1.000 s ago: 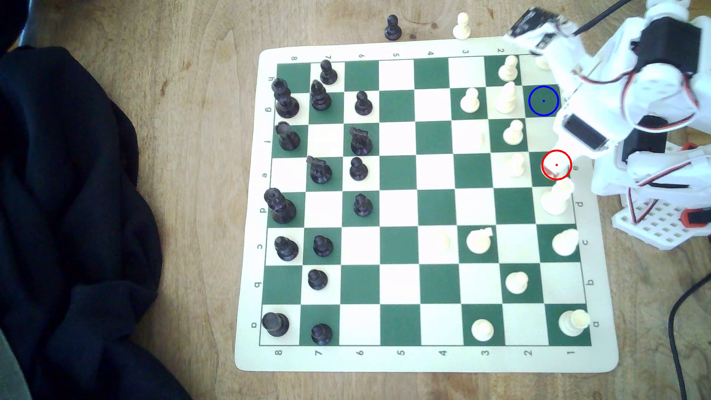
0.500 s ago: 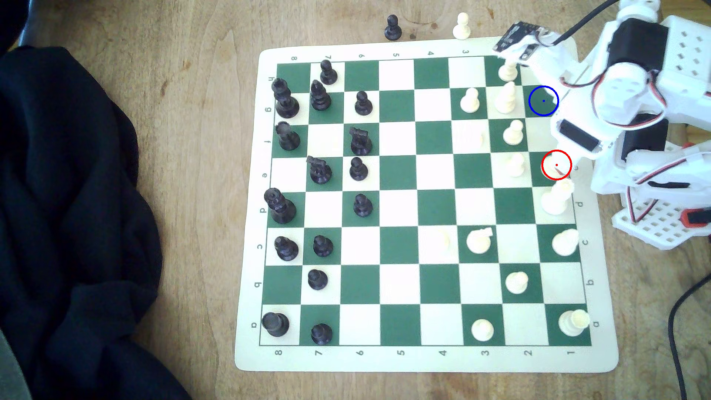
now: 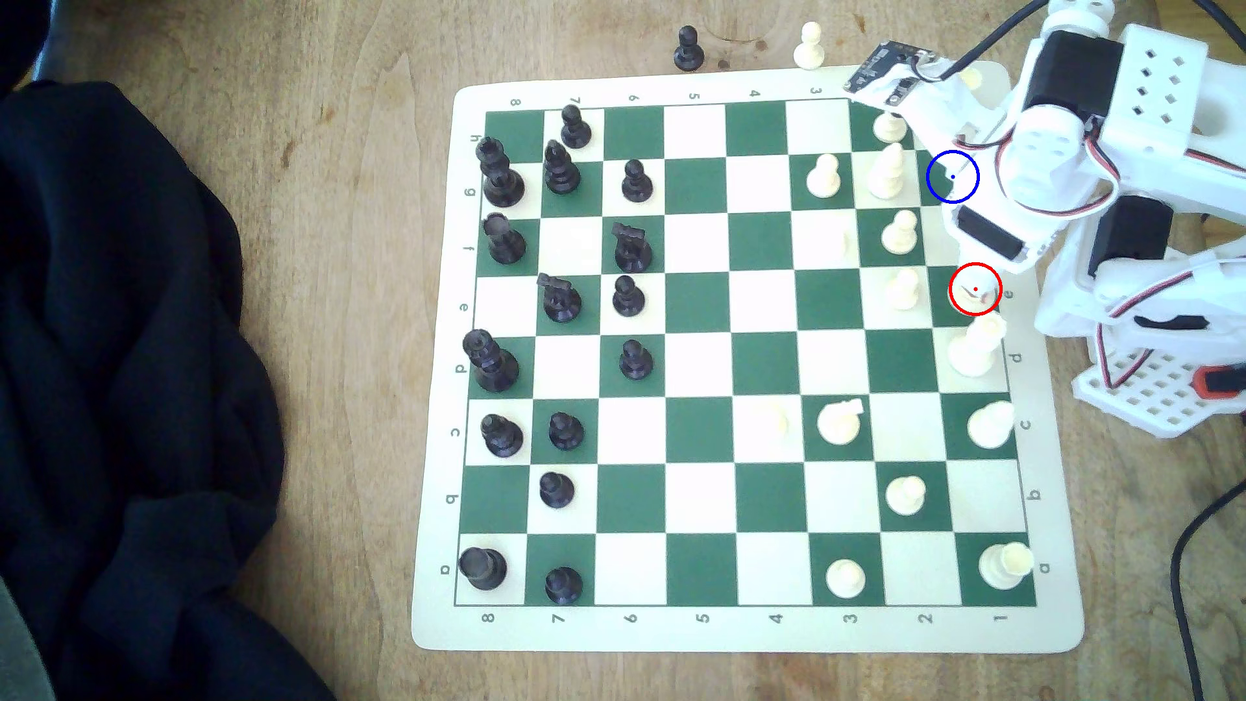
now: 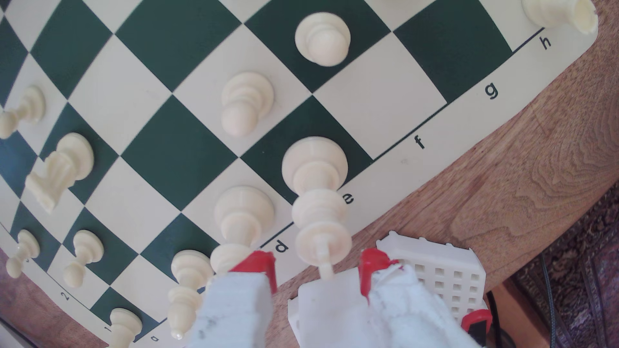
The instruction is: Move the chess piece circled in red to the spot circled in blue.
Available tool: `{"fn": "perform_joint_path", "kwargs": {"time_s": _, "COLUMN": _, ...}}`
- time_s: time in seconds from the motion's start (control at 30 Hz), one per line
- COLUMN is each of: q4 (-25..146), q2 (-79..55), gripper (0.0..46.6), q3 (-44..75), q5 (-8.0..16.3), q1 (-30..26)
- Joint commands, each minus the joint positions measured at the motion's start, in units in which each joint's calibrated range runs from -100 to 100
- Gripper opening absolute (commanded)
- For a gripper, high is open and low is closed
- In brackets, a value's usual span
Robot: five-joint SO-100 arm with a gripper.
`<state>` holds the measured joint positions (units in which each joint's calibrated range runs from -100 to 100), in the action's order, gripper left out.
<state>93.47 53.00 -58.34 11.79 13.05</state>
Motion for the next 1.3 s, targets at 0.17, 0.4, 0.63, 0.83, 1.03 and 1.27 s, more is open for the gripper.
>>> {"fn": "perform_joint_path", "kwargs": {"time_s": 0.17, "q4": -2.07, "q2": -1.3, "gripper": 13.2, "q3": -0.68, "q5": -0.2, "q1": 0.05}}
{"fn": "perform_joint_path", "kwargs": {"time_s": 0.4, "q4": -3.13, "q2": -1.89, "gripper": 13.0, "q3": -1.77, "q5": 0.0, "q1": -0.42}}
{"fn": "perform_joint_path", "kwargs": {"time_s": 0.63, "q4": -3.95, "q2": -1.98, "gripper": 10.8, "q3": -1.77, "q5": 0.2, "q1": -0.73}}
{"fn": "perform_joint_path", "kwargs": {"time_s": 0.83, "q4": -3.87, "q2": -2.15, "gripper": 2.6, "q3": -1.77, "q5": 0.05, "q1": -0.89}}
{"fn": "perform_joint_path", "kwargs": {"time_s": 1.03, "q4": -2.88, "q2": -1.64, "gripper": 0.4, "q3": 1.22, "q5": 0.24, "q1": -0.97}}
{"fn": "perform_joint_path", "kwargs": {"time_s": 1.27, "q4": 2.93, "q2": -1.55, "gripper": 0.3, "q3": 9.92, "q5": 0.49, "q1": -0.42}}
